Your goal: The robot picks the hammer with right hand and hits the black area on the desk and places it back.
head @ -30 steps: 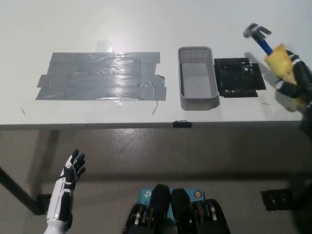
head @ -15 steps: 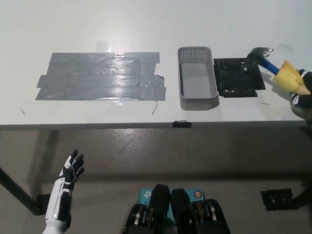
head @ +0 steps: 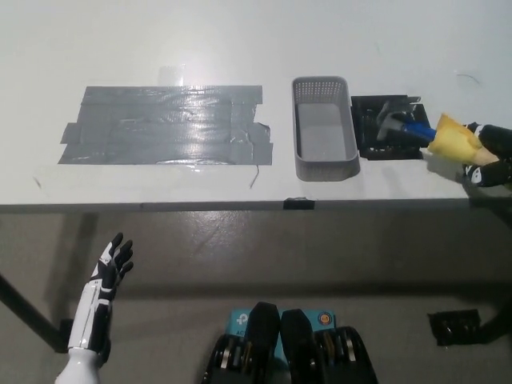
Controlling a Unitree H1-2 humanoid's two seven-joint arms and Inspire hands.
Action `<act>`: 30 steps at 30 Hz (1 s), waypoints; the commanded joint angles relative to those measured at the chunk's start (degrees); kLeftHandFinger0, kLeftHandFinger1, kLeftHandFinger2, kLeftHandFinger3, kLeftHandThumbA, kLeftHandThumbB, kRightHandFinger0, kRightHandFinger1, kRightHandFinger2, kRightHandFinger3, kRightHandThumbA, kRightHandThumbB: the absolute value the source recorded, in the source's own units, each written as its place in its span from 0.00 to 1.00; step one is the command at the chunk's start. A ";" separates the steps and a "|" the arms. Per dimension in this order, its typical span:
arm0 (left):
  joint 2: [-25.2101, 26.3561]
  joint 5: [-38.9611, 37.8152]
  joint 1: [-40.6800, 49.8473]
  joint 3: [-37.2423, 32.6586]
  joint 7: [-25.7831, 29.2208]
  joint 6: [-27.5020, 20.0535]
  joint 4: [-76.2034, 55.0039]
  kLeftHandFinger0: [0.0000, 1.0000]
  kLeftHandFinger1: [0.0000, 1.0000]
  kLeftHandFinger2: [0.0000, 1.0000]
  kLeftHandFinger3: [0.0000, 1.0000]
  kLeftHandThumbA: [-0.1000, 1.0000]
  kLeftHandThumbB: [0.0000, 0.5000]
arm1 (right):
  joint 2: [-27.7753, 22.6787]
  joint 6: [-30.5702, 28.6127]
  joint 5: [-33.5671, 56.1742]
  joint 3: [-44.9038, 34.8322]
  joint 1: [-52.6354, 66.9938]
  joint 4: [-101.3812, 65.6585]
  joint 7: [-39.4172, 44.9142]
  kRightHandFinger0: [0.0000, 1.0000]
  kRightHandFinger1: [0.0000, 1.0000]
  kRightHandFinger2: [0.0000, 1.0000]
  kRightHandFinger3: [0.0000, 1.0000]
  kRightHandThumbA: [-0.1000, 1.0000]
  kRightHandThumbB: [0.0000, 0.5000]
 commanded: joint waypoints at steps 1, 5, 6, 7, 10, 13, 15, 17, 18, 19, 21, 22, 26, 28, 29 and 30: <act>0.78 0.76 -0.70 -0.19 0.02 -1.99 -1.73 1.00 1.00 1.00 1.00 1.00 0.00 | -2.46 0.75 1.63 -1.13 -4.37 -2.16 1.81 0.12 0.60 0.93 1.00 0.00 0.21; 0.81 0.31 -0.79 -0.02 -0.09 -2.04 -1.53 1.00 1.00 1.00 1.00 1.00 0.02 | -2.69 -0.84 2.61 -1.93 -4.69 -1.57 2.31 0.06 0.54 0.86 0.96 0.00 0.29; 0.81 0.29 -0.81 -0.03 -0.11 -2.13 -1.47 1.00 1.00 1.00 1.00 1.00 0.02 | -2.76 -1.00 2.72 -2.04 -4.71 -1.66 2.44 0.05 0.54 0.85 0.95 0.00 0.31; 0.79 0.39 -0.83 -0.03 -0.04 -2.24 -1.38 1.00 1.00 1.00 1.00 1.00 0.03 | -2.91 -1.09 2.59 -2.23 -4.83 -1.54 2.21 0.04 0.54 0.85 0.95 0.00 0.32; 0.77 0.53 -0.69 -0.12 -0.07 -1.91 -1.67 1.00 1.00 1.00 1.00 1.00 0.05 | -3.39 -1.07 2.50 -3.55 -5.53 -2.31 0.70 0.11 0.58 0.91 1.00 0.00 0.16; 0.90 0.35 -0.69 -0.15 -0.29 -1.67 -1.84 1.00 1.00 1.00 1.00 1.00 0.05 | -2.85 1.99 5.53 -8.25 -6.21 -4.82 -0.11 0.15 0.57 0.92 1.00 0.00 0.14; 0.79 0.31 -0.74 -0.09 -0.18 -1.77 -1.86 1.00 1.00 1.00 1.00 1.00 0.06 | -3.03 3.19 5.44 -10.63 -7.26 -8.78 -1.11 0.19 0.60 0.90 1.00 0.00 0.16; 0.83 0.29 -0.72 -0.11 -0.22 -1.84 -1.87 1.00 1.00 1.00 1.00 1.00 0.05 | -2.71 3.95 6.80 -12.90 -8.09 -10.11 -1.08 0.17 0.60 0.91 1.00 0.00 0.10; 0.85 0.41 -0.71 -0.14 -0.20 -1.93 -1.85 1.00 1.00 1.00 1.00 1.00 0.04 | -2.61 3.84 7.19 -13.92 -8.48 -10.74 -1.30 0.16 0.60 0.92 1.00 0.00 0.11; 0.77 0.62 -0.87 -0.09 0.04 -2.20 -1.70 1.00 1.00 1.00 1.00 1.00 0.04 | -2.41 5.40 8.62 -15.94 -9.96 -11.63 -1.31 0.15 0.61 0.93 1.00 0.00 0.07; 0.64 0.46 -0.92 -0.17 -0.04 -2.45 -1.59 1.00 1.00 1.00 1.00 1.00 0.04 | -2.08 7.44 10.49 -18.58 -11.38 -12.21 -1.06 0.18 0.63 0.95 1.00 0.00 0.08; 0.64 0.06 -0.86 -0.10 -0.19 -2.28 -1.75 1.00 1.00 1.00 1.00 1.00 0.04 | -2.28 7.50 11.47 -19.45 -12.24 -12.69 -0.42 0.20 0.64 0.91 1.00 0.00 0.09; 0.82 0.29 -0.90 -0.21 -0.30 -1.99 -2.03 1.00 1.00 1.00 1.00 1.00 0.01 | -1.88 8.42 14.19 -21.49 -13.61 -13.48 0.84 0.22 0.67 0.94 1.00 0.00 0.14; 0.77 0.24 -1.01 -0.24 -0.33 -1.88 -2.16 1.00 1.00 1.00 1.00 1.00 0.01 | -1.66 9.62 14.78 -21.68 -13.53 -14.33 1.06 0.21 0.65 0.93 1.00 0.00 0.17; 0.75 0.02 -0.97 -0.28 -0.46 -2.15 -2.26 1.00 1.00 1.00 1.00 1.00 0.00 | -1.43 9.12 13.90 -20.34 -12.88 -14.29 1.22 0.21 0.65 0.93 1.00 0.00 0.19; 0.75 0.11 -0.87 -0.32 -0.46 -2.13 -2.31 1.00 1.00 1.00 1.00 1.00 0.00 | -1.46 9.05 13.42 -19.58 -12.34 -14.58 1.34 0.21 0.65 0.93 1.00 0.00 0.19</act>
